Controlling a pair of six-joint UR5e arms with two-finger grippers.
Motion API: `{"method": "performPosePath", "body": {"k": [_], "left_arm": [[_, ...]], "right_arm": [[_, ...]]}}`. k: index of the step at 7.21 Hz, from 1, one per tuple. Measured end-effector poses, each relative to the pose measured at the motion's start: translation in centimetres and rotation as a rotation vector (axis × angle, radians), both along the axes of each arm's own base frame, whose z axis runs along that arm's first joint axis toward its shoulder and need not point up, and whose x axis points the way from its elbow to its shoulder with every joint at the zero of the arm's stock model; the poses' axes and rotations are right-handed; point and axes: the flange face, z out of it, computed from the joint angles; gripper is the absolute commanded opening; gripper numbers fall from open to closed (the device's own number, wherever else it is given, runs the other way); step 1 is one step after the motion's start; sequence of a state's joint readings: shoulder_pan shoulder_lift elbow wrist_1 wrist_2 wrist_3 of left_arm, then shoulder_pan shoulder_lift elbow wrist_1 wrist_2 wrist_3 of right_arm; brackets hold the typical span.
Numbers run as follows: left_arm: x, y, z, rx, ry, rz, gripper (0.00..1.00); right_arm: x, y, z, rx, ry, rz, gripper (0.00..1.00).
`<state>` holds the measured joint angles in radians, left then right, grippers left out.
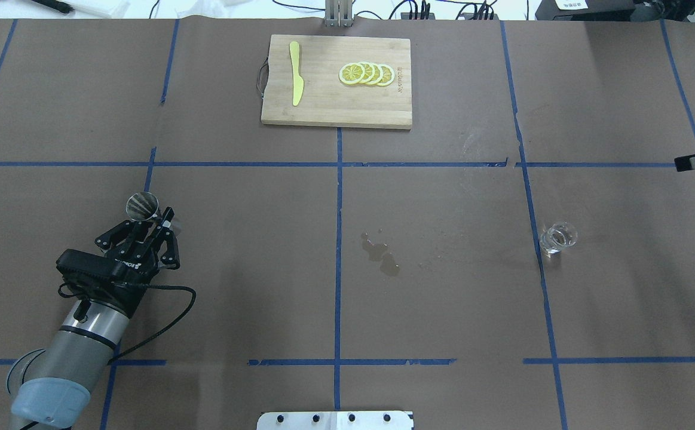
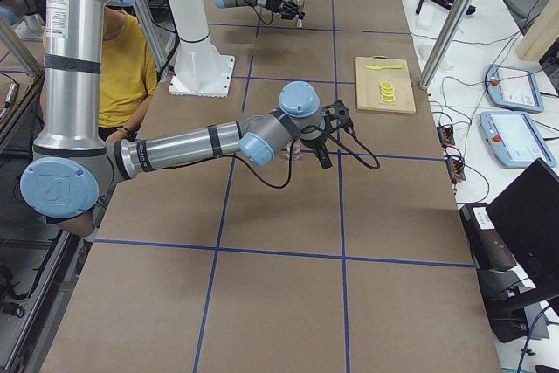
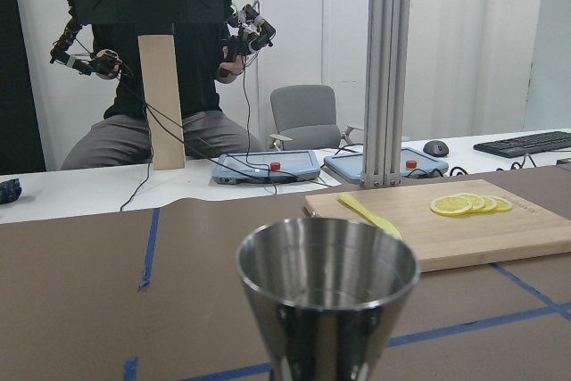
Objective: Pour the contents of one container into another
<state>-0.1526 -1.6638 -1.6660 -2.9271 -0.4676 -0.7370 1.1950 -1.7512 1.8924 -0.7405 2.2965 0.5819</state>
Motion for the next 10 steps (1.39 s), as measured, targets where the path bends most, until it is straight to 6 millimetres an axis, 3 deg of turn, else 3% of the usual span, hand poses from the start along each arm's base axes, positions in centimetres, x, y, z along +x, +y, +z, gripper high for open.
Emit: {"method": "performPosePath", "body": {"k": [2, 6, 10], "left_arm": [[-0.1, -0.6, -0.3, 0.006, -0.01, -0.009, 0.0], [0.6, -0.8, -1.4, 0.01, 0.005, -0.013, 0.0], [1.5, -0.9, -3.1, 0.016, 0.038, -0.012, 0.0]], "right_arm": [[-3.5, 3.0, 0.3, 0.031, -0.039, 0.074, 1.0], [-10.8, 6.5, -0.7, 0.039, -0.052, 0.288, 1.0], [-18.6, 13.4, -0.2, 0.255, 0.062, 0.542, 1.0]]}}
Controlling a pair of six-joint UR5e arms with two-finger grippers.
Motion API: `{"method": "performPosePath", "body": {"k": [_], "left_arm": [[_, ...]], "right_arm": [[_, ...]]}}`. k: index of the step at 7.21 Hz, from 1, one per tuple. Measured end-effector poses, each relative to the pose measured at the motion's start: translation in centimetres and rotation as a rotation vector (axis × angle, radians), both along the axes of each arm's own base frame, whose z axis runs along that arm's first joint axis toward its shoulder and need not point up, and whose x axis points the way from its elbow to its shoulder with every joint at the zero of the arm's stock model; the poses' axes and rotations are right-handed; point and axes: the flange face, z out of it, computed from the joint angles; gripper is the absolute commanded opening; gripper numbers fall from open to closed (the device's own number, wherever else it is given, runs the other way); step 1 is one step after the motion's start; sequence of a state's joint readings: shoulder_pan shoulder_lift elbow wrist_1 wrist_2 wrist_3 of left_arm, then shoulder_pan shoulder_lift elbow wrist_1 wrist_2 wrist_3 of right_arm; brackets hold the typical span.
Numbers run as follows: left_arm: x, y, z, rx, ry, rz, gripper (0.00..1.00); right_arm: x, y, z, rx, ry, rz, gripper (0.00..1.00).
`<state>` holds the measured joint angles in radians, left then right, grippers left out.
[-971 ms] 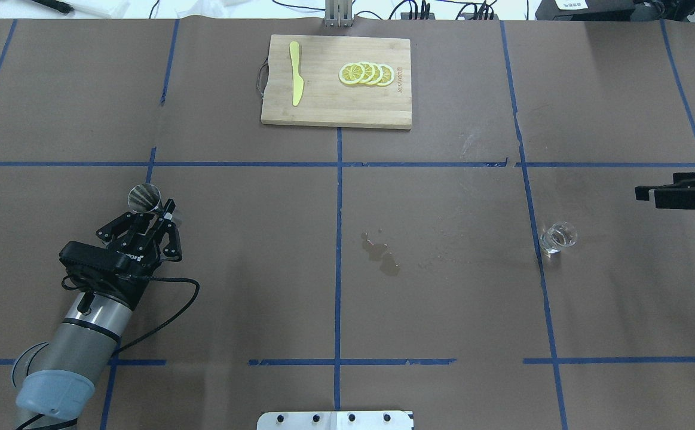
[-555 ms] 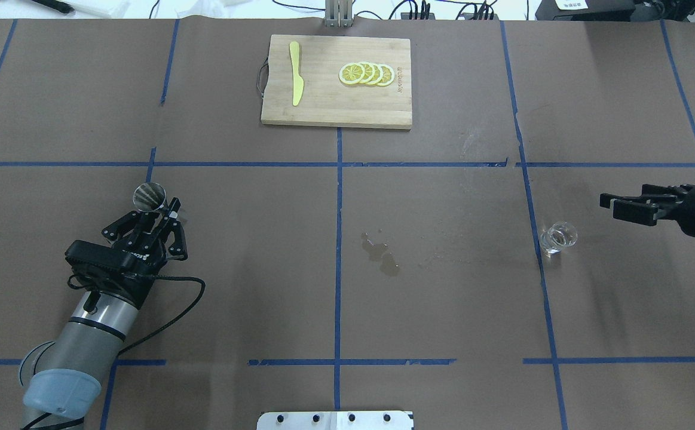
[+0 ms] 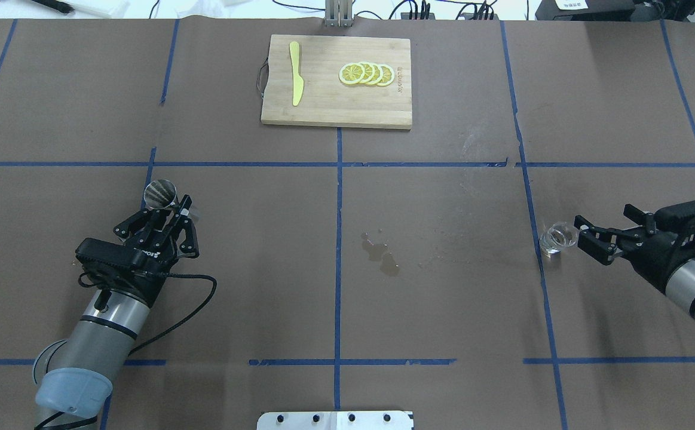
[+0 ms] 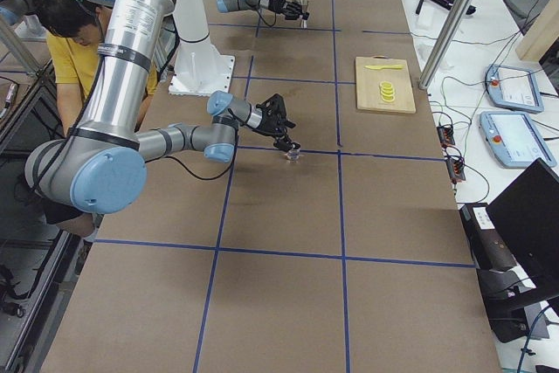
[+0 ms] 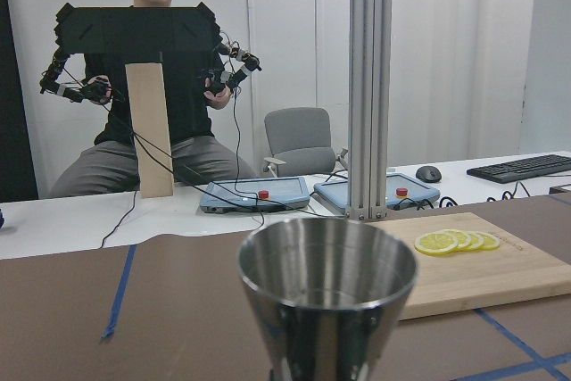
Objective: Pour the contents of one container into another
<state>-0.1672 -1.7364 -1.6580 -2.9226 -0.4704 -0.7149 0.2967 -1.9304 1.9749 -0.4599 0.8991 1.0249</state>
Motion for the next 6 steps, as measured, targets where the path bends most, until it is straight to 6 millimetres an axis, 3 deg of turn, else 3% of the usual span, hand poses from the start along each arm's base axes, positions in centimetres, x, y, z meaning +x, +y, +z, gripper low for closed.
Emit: {"method": "performPosePath", "body": {"k": [1, 3, 5, 6], "left_arm": [[0.1, 0.0, -0.1, 0.001, 0.001, 0.001, 0.0], [0.1, -0.1, -0.1, 0.001, 0.0, 0.0, 0.0], [0.0, -0.1, -0.1, 0.001, -0.001, -0.002, 0.0], [0.0, -0.1, -0.1, 0.001, -0.001, -0.002, 0.0]], "right_arm": [[-1.9, 2.4, -0.2, 0.067, 0.02, 0.055, 1.0], [-5.4, 5.7, 2.2, 0.142, 0.008, 0.173, 1.0], [-8.5, 6.7, 3.7, 0.166, -0.02, 0.219, 1.0], [-8.9, 6.8, 4.0, 0.166, -0.04, 0.226, 1.0]]}}
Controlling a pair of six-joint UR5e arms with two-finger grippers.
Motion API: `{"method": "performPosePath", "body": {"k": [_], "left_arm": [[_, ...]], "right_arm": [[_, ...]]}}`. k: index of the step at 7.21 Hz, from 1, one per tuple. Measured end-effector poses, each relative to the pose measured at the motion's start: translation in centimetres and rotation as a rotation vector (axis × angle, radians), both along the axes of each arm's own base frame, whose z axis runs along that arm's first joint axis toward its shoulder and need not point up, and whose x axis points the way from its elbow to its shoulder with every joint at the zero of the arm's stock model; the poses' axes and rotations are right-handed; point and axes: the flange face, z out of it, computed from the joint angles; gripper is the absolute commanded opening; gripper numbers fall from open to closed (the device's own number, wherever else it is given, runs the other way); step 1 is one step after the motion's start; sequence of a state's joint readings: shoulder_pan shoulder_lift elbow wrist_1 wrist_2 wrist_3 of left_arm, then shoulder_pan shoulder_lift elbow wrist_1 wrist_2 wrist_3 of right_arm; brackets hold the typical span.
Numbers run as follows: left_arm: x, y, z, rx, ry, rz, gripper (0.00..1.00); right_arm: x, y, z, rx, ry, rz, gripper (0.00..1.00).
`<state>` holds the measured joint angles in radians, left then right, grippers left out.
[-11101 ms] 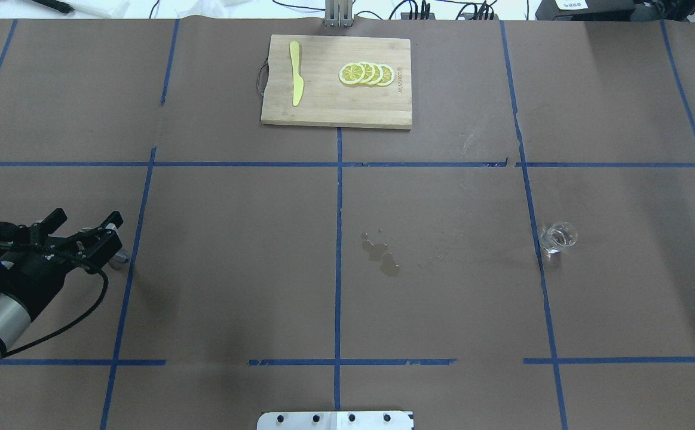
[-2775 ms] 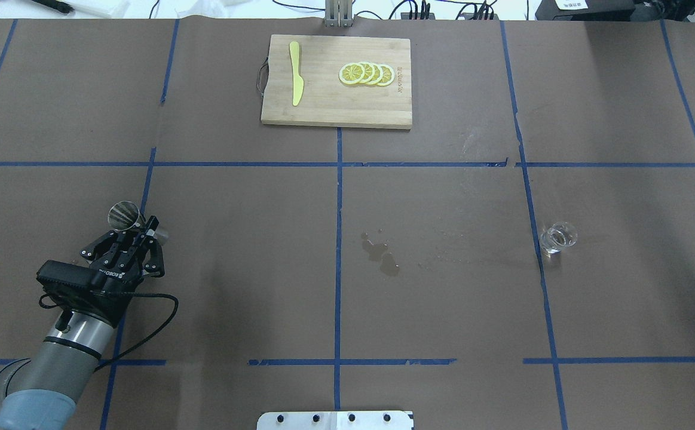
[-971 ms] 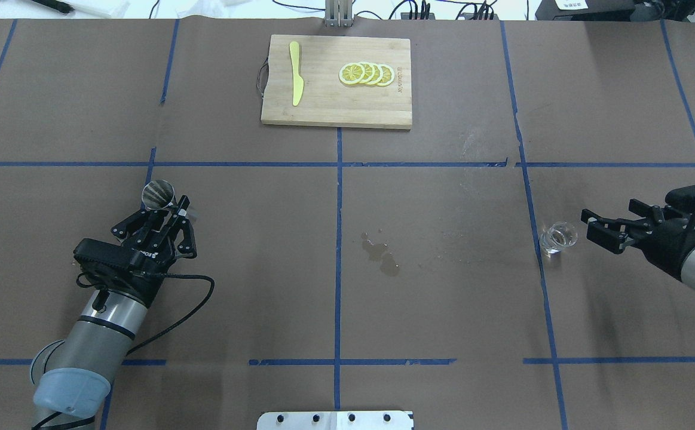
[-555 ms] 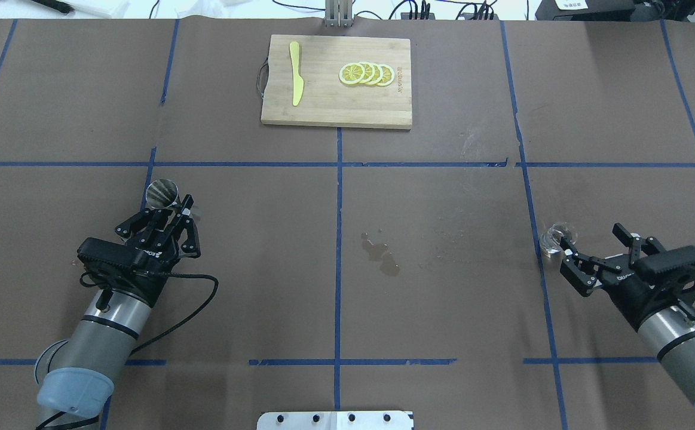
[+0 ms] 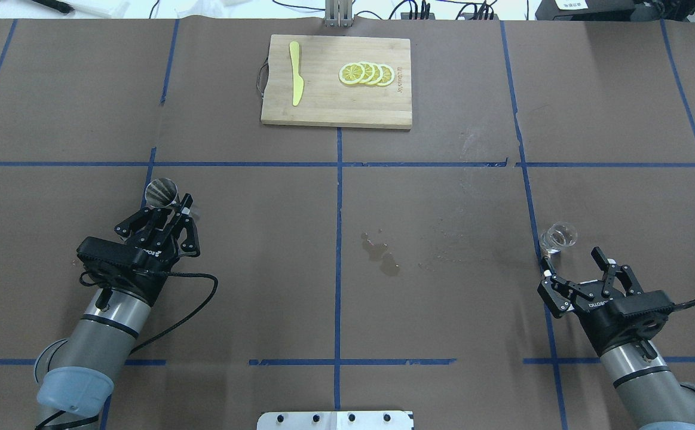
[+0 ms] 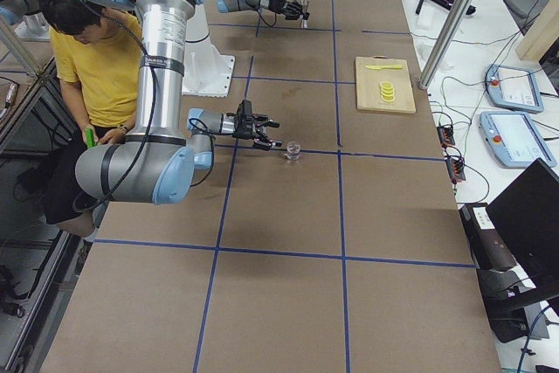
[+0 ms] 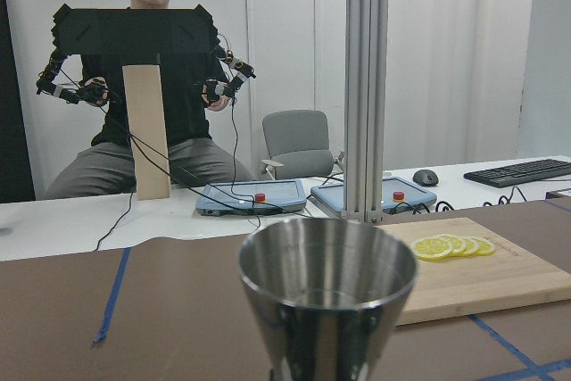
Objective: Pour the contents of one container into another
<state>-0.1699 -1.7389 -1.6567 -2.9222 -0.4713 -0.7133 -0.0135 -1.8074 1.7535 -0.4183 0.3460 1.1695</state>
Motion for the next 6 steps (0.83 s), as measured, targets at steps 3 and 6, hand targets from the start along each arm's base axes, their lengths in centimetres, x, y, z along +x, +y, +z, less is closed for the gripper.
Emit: {"method": "performPosePath", "body": {"k": [3, 6], "left_arm": [[0.0, -0.1, 0.0, 0.0, 0.001, -0.002, 0.0], [0.0, -0.1, 0.0, 0.0, -0.001, -0.001, 0.0]], "right_arm": [[-0.3, 0.0, 0.9, -0.01, -0.018, -0.014, 0.95], [-1.1, -0.5, 1.7, -0.023, -0.032, -0.008, 0.95]]}}
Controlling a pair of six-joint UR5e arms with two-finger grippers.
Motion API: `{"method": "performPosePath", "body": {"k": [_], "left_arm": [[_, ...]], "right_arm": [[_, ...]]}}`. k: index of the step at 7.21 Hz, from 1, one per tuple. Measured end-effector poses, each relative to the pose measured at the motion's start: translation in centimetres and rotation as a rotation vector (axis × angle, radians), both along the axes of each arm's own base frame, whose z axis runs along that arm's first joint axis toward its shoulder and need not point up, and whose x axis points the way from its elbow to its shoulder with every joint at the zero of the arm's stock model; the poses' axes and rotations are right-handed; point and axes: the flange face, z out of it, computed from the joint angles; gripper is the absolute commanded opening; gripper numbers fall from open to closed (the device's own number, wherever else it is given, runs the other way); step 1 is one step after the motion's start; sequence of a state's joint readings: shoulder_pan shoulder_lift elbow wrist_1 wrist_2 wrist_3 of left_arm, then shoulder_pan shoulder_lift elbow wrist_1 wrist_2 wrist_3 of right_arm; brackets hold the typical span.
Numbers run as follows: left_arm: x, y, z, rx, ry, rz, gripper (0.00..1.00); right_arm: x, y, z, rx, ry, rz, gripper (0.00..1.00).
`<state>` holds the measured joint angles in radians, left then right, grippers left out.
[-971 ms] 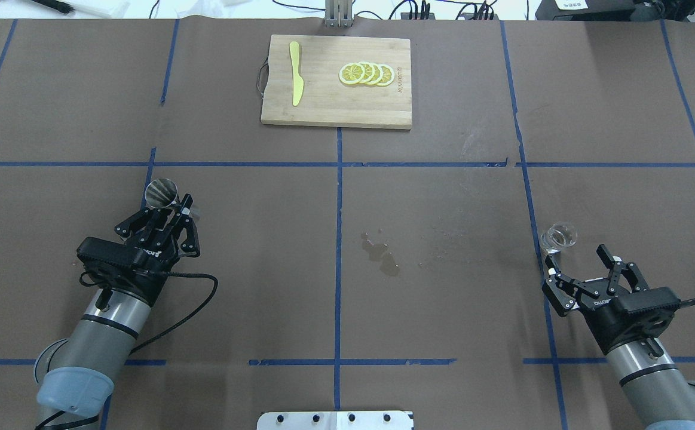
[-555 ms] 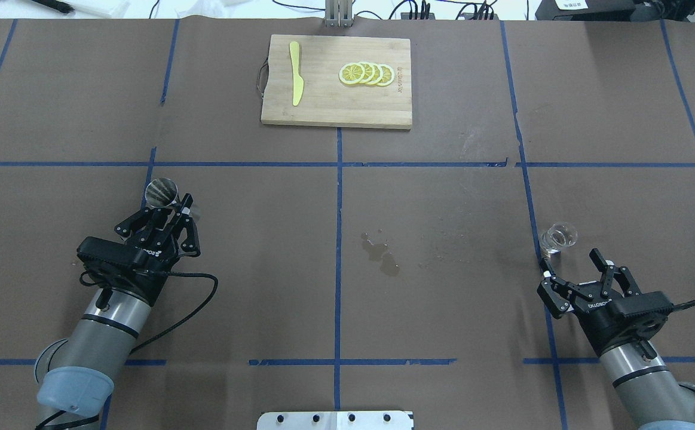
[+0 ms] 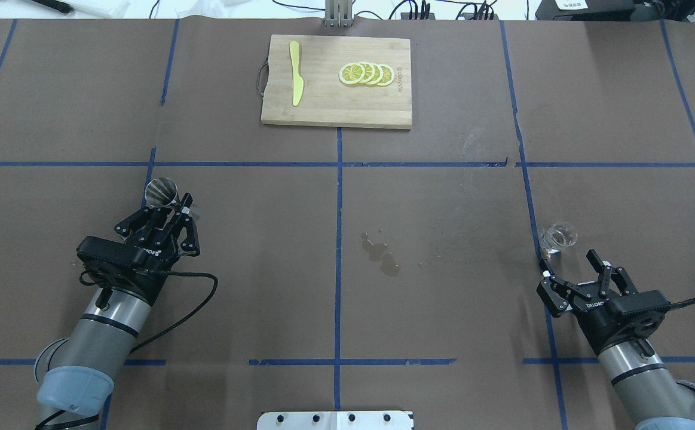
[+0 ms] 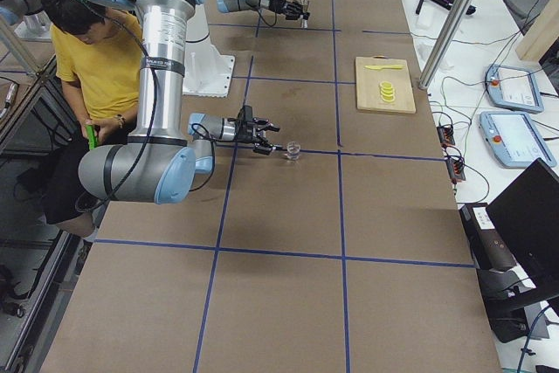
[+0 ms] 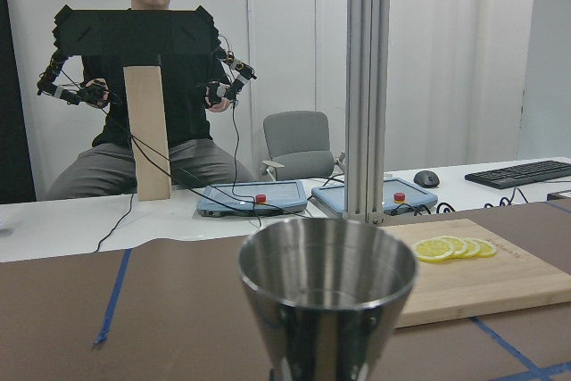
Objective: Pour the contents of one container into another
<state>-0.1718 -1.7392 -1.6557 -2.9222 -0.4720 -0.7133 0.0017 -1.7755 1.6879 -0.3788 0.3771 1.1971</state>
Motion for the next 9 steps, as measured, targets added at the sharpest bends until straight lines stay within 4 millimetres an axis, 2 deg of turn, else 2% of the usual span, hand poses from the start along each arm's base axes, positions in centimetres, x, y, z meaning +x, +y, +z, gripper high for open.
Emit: {"method": "performPosePath", "body": {"k": [2, 5, 9], "left_arm": [[0.0, 0.0, 0.1, 0.0, -0.001, 0.0, 0.0], [0.0, 0.0, 0.1, 0.0, -0.001, 0.0, 0.0], [-0.1, -0.1, 0.1, 0.0, -0.002, -0.001, 0.0]], "right_arm": [[-1.5, -0.9, 0.9, -0.008, 0.003, 0.014, 0.95], [-1.4, -2.4, 2.3, -0.026, 0.028, 0.022, 0.96], [-1.2, -3.6, 3.2, -0.047, 0.043, 0.021, 0.97]]}}
